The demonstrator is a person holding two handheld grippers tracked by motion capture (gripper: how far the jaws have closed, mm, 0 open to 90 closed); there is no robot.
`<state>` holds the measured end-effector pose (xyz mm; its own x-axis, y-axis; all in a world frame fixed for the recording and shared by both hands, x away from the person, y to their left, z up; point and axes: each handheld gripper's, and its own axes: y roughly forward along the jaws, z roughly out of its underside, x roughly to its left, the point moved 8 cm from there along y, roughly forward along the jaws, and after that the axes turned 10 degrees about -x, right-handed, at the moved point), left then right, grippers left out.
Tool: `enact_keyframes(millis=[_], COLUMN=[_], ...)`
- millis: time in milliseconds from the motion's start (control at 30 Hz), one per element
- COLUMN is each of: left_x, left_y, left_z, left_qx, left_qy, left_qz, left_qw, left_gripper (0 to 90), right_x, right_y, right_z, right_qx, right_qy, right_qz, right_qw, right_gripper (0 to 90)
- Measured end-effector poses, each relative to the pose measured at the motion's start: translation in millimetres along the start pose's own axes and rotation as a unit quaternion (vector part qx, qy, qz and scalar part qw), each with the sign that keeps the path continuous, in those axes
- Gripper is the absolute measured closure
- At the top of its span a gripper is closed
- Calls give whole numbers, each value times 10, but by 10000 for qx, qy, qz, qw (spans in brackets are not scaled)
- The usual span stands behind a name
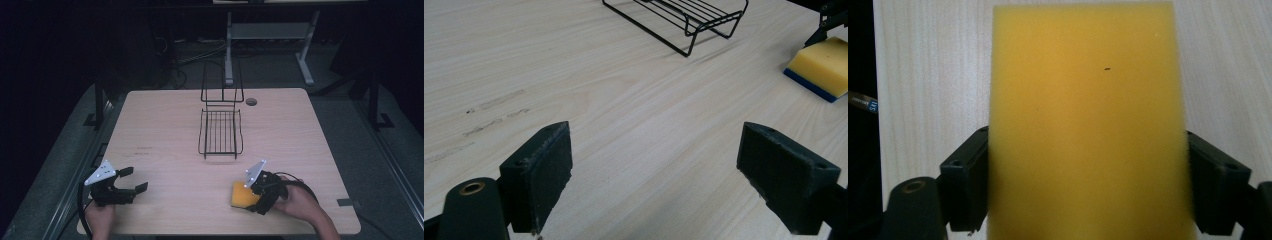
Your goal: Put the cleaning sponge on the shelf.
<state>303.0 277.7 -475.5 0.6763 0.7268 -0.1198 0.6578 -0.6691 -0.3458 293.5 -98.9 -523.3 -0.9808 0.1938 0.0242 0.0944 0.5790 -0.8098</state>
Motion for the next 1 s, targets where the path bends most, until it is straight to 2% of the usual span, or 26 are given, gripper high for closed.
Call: enact_keyframes(millis=[367, 733, 1000], left_x=[4, 1, 2], left_y=[0, 2, 5], left_z=[3, 3, -1], left_qx=[-4, 0, 4], left_qy=[-2, -12, -14], left_qz=[-6, 3, 4], left_qw=[10000, 10000, 10000], left_gripper=[141, 141, 141], right_x=[-18, -67, -159], right_y=[-47, -90, -168], right_z=[-59, -195, -318], right_qx=[-68, -131, -205], right_qy=[-39, -99, -131], right_qz=[-5, -42, -67], right_qw=[10000, 9999, 9997], right_gripper=[213, 213, 213])
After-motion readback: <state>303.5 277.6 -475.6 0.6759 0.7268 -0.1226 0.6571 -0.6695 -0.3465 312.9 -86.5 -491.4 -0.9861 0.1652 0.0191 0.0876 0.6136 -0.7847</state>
